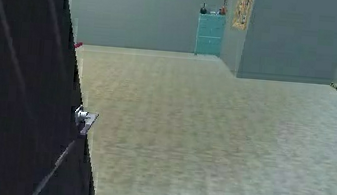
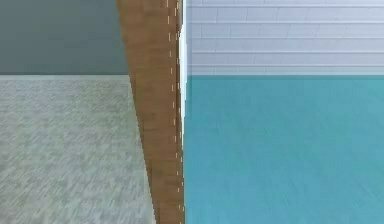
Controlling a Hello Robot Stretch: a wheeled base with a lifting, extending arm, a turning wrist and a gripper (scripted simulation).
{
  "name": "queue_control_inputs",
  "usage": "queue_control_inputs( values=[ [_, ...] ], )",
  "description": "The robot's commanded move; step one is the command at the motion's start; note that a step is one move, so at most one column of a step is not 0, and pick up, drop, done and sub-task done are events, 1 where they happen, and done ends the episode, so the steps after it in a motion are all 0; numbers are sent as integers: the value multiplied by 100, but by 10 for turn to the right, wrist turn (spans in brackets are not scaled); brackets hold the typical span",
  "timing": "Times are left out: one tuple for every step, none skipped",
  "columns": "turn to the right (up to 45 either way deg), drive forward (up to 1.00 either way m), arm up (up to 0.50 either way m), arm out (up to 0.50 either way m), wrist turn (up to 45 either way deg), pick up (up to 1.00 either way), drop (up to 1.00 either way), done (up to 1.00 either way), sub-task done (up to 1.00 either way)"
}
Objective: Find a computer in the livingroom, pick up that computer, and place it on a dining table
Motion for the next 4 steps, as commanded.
queue_control_inputs(
  values=[
    [0,100,0,0,0,0,0,0,0],
    [-390,0,0,0,0,0,0,0,0],
    [0,100,0,0,0,0,0,0,0],
    [-30,0,0,0,0,0,0,0,0]
  ],
)
